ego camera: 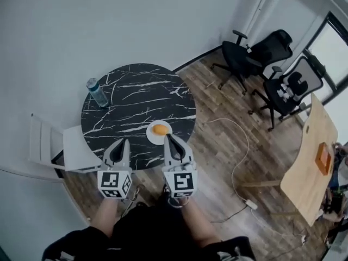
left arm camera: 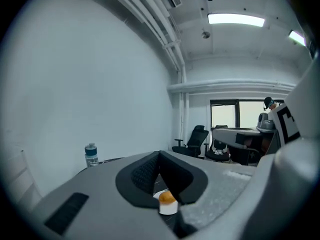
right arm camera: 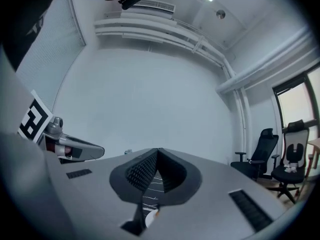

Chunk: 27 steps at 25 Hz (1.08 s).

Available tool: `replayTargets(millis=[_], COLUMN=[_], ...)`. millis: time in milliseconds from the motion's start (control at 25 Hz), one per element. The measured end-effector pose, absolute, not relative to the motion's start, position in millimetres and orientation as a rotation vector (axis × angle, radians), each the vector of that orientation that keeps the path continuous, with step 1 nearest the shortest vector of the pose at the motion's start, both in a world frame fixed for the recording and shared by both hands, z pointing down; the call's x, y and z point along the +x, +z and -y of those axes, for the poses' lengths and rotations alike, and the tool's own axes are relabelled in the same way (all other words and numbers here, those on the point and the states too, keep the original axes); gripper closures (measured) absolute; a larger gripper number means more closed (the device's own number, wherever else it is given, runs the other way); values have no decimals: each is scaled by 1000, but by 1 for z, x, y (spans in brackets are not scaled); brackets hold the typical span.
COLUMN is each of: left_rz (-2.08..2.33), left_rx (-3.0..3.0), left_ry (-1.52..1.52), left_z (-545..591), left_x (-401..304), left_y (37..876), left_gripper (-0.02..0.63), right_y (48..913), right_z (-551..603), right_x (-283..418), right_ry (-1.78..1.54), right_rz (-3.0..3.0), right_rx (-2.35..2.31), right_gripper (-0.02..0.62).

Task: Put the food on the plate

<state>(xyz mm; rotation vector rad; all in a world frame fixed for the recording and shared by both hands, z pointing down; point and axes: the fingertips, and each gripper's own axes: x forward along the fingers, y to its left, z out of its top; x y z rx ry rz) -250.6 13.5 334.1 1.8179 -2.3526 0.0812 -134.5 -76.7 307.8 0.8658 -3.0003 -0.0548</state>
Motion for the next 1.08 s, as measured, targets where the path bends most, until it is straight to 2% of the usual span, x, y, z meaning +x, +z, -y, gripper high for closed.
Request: replayTargets(millis=[360, 1080], left_rz=[2355, 2243], left_rx=[1904, 2063], left_ry=[20, 34], left_z=[-55, -96], left_x=[-253, -255], left_y=[304, 307], left_gripper=[606, 606], right_y=[280, 268], right_z=[21, -48], right_x=[-134, -147], right_ry=[-144, -263], right_rz=[2994, 2950], right_rx=[937, 1005], right_gripper=[598, 598])
